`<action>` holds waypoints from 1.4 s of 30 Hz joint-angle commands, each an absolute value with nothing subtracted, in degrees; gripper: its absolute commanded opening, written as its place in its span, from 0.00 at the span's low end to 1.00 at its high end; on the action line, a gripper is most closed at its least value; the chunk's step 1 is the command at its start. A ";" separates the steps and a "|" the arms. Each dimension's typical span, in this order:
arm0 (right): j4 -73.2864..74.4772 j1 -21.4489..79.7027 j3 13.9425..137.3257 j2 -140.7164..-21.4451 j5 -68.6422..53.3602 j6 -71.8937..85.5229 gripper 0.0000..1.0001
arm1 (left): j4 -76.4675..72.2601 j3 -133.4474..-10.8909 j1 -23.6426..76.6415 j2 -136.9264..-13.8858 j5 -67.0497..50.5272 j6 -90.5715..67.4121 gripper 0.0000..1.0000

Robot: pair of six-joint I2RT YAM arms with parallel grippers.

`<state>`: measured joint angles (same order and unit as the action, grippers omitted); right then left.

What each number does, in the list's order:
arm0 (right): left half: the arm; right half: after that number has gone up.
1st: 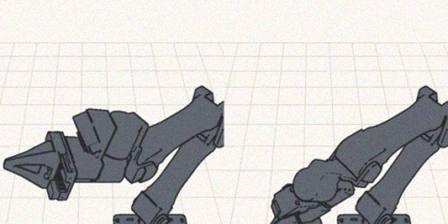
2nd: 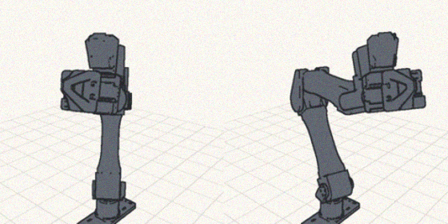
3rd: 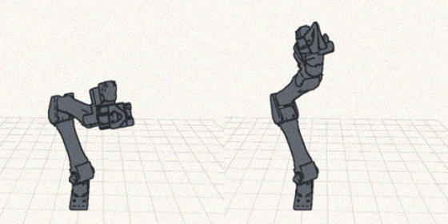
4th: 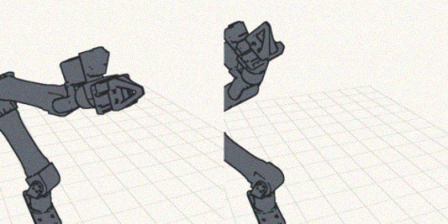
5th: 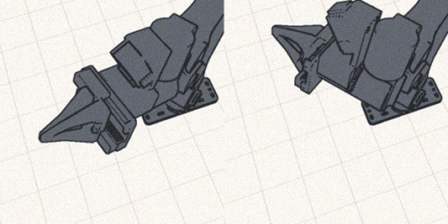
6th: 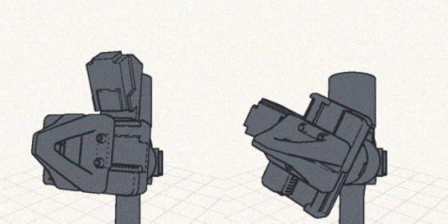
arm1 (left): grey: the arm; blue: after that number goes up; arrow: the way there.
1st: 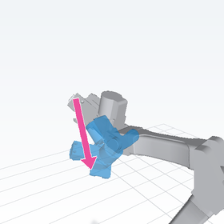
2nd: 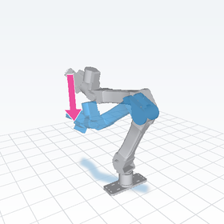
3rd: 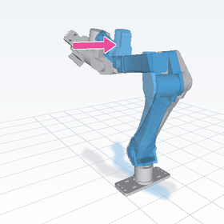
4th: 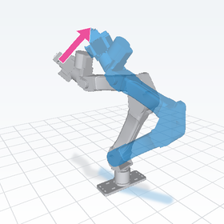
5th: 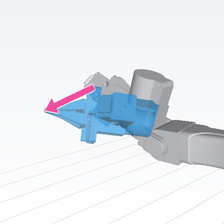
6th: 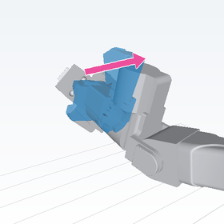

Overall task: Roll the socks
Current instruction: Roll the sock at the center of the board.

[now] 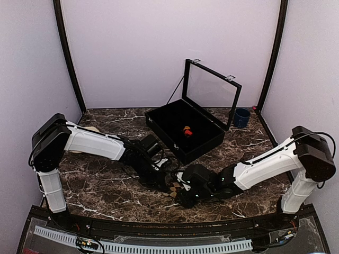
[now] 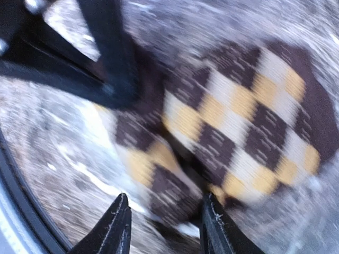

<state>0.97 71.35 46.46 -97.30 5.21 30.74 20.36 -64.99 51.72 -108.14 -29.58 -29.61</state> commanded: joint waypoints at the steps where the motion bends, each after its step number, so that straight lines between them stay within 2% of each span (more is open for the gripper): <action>1: 9.62 72.51 43.51 -94.65 13.28 30.68 0.42 | 23.15 -66.12 51.75 -108.87 -30.03 -30.72 0.00; 10: 12.11 75.90 42.19 -91.88 20.03 28.91 0.42 | 22.98 -67.52 51.68 -110.14 -31.22 -31.13 0.00; 20: 21.26 84.79 50.59 -93.81 32.63 21.06 0.43 | 25.09 -70.14 51.68 -112.00 -32.32 -29.74 0.00; 25: 23.58 85.86 55.32 -96.86 36.47 15.75 0.51 | 25.85 -71.04 51.68 -112.62 -32.69 -29.13 0.00; 30: 22.85 85.51 57.89 -100.74 38.25 10.29 0.63 | 26.31 -71.64 51.68 -113.00 -32.92 -28.76 0.00; 42: 20.67 82.71 61.43 -105.12 38.44 3.68 0.65 | 26.98 -71.94 51.68 -113.12 -33.30 -28.13 0.00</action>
<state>22.20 83.59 59.57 -104.07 37.08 6.92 24.58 -70.91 51.66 -112.57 -32.51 -29.15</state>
